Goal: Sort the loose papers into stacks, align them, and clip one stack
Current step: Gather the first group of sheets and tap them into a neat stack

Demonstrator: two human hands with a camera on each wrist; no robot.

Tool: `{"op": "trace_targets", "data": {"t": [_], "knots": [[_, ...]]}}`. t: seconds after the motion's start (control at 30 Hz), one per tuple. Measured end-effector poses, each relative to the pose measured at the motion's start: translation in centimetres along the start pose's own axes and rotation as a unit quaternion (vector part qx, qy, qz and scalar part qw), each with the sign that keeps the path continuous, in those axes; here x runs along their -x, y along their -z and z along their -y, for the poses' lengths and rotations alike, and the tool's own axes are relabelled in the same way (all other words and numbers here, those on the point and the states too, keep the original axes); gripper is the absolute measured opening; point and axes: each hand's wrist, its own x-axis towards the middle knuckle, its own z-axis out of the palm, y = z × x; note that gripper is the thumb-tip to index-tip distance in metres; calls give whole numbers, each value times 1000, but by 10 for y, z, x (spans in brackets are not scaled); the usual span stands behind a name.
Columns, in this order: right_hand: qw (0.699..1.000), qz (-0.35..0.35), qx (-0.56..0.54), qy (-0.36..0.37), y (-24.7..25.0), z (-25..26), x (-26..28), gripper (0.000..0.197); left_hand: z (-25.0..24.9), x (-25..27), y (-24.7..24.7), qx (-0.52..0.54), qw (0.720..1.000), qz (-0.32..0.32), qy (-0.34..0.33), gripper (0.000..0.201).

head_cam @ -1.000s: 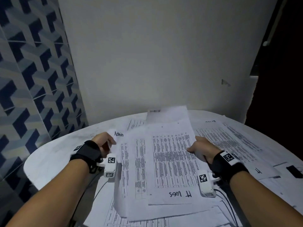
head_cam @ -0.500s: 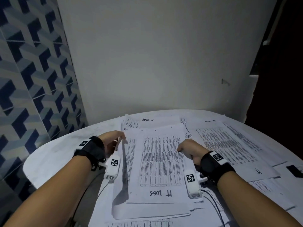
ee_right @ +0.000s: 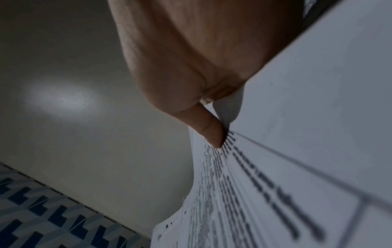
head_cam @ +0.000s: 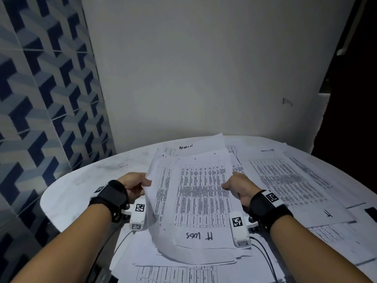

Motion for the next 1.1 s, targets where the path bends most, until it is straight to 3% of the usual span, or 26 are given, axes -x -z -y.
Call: {"op": "trace_targets", "data": {"t": [0.07, 0.1, 0.17, 0.27, 0.33, 0.43, 0.53, 0.7, 0.73, 0.87, 0.9, 0.97, 1.03, 1.1], "knots": [[1000, -1, 0, 15, 1, 0, 4, 78, 16, -42, 15, -10, 1000, -12, -6, 70], [1000, -6, 8, 16, 2, 0, 4, 76, 25, -64, 24, -13, 1000, -3, 1, 80], [1000, -6, 15, 8, 4, -2, 3, 72, 17, -48, 16, -13, 999, -12, 30, 70], [1000, -8, 13, -2, 6, -2, 3, 71, -17, 22, -12, -12, 999, 0, 33, 22], [1000, -10, 14, -2, 4, -1, 3, 75, -22, 31, -13, -44, 998, 12, 40, 8], [1000, -12, 16, 0, 3, -1, 1, 78, -18, 35, -12, -87, 996, 17, 32, 23], [1000, -10, 21, -5, 2, -1, -1, 78, -8, 35, -17, -119, 992, 1, 36, 21], [1000, -12, 4, -8, 1, -2, 2, 80, -18, 40, -20, -34, 998, -2, 59, 14], [1000, -13, -1, -8, 0, -2, 2, 79, -21, 42, -19, -32, 997, 5, 63, 24], [1000, -1, -4, -10, -9, -2, 2, 81, -24, 42, -25, -184, 981, 24, 54, 56], [1000, 3, -10, -8, -11, -2, 2, 80, -22, 36, -23, -234, 971, 6, 37, 57], [999, 14, -27, 19, -14, -3, 2, 77, -23, 39, -28, -282, 959, -33, -22, 32], [998, 9, -50, 42, -13, -6, 4, 62, -29, 46, -29, -266, 960, -51, -70, 24], [995, 1, -92, 42, -10, -6, 9, 12, -39, 54, -23, -238, 962, -69, -114, 22]]}}
